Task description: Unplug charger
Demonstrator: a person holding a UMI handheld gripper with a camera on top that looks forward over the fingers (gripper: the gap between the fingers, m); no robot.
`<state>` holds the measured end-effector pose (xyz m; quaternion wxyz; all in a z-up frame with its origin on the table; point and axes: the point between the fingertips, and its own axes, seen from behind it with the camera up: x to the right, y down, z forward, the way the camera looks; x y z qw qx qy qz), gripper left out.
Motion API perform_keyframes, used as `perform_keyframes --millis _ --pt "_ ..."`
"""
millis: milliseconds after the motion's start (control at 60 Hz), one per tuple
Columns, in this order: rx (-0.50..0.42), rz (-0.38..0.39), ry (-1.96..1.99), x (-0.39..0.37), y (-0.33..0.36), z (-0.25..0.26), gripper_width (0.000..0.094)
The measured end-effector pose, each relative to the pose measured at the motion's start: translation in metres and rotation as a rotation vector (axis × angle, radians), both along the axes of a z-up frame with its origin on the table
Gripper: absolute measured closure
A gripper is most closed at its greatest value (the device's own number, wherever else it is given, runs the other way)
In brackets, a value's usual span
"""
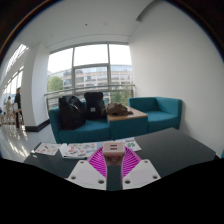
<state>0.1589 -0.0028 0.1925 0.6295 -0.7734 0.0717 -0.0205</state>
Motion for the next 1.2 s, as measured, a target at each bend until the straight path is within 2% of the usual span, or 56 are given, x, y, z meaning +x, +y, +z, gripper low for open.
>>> perform_keyframes --millis 100,117,183,267,417,500,633,750,833,950,1100,1200 --pt "-0.148 -0.021 0.019 0.031 -0.012 -0.067 0.0790" --pt "-0.150 -0.023 0.017 0.032 -0.007 -0.095 0.0789" --pt "-0.227 -0.016 0.025 0.040 -0.013 -0.122 0.0790" --pt "-0.301 -0.005 0.060 0.042 -0.010 -0.150 0.0789" --pt "-0.368 -0.010 0.064 0.048 -0.011 -0.174 0.0780" --pt "-0.419 0.004 0.059 0.045 -0.013 -0.191 0.0712" --pt "-0.415 -0.013 0.032 0.046 -0.008 -0.190 0.0627" --pt "-0.418 -0.042 0.005 0.052 -0.005 -0.191 0.0448" --pt "-0.374 -0.052 -0.001 0.050 -0.004 -0.174 0.0434" --pt "-0.241 -0.028 0.015 0.030 -0.018 -0.101 0.0388" --pt "-0.080 0.005 -0.007 -0.011 -0.067 -0.005 0.0105" --pt "-0.050 0.037 0.017 -0.049 -0.108 0.025 0.0100"
